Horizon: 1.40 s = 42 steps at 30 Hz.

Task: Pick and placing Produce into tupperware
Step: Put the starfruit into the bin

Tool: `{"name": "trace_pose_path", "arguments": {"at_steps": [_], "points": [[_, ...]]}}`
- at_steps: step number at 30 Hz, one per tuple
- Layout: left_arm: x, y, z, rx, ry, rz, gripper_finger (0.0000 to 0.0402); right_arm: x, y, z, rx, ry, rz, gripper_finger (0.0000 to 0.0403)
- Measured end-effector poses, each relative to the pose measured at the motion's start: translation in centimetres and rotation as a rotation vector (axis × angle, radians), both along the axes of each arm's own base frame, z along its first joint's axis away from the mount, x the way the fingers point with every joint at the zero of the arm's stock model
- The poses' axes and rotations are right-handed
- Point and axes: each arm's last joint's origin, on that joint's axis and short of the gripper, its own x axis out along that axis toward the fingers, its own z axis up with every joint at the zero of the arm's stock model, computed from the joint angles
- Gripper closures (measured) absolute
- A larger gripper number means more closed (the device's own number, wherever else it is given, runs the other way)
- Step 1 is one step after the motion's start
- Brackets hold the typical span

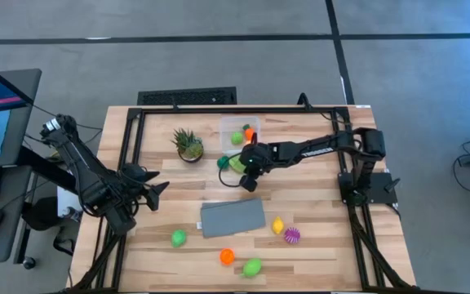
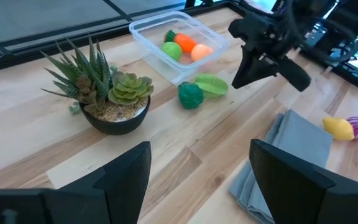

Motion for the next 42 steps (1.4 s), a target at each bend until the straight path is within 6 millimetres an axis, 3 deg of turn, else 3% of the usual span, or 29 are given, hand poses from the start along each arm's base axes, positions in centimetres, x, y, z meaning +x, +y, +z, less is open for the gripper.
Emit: {"name": "trace_pose_path", "arguments": {"at_steps": [10, 24, 33, 42], "points": [[0.0, 0.0, 0.0, 0.001, 0.000, -0.004, 0.0138, 0.2, -0.8, 1.6, -0.022, -0.101, 0.066, 0.0312], [0.0, 0.0, 0.0, 0.014, 0.002, -0.009, 0.0138, -0.2, -2.2, 1.5, 0.033, -0.086, -0.022, 0.0149], [0.0, 0.0, 0.1, 0.036, 0.000, -0.017, 0.0138, -0.5, -3.5, 1.5, 0.089, -0.091, -0.145, 0.0140], [0.0, 0.0, 0.1, 0.049, 0.009, -0.023, 0.0138, -0.2, -3.6, 0.8, 0.130, -0.080, -0.207, 0.0140]]}}
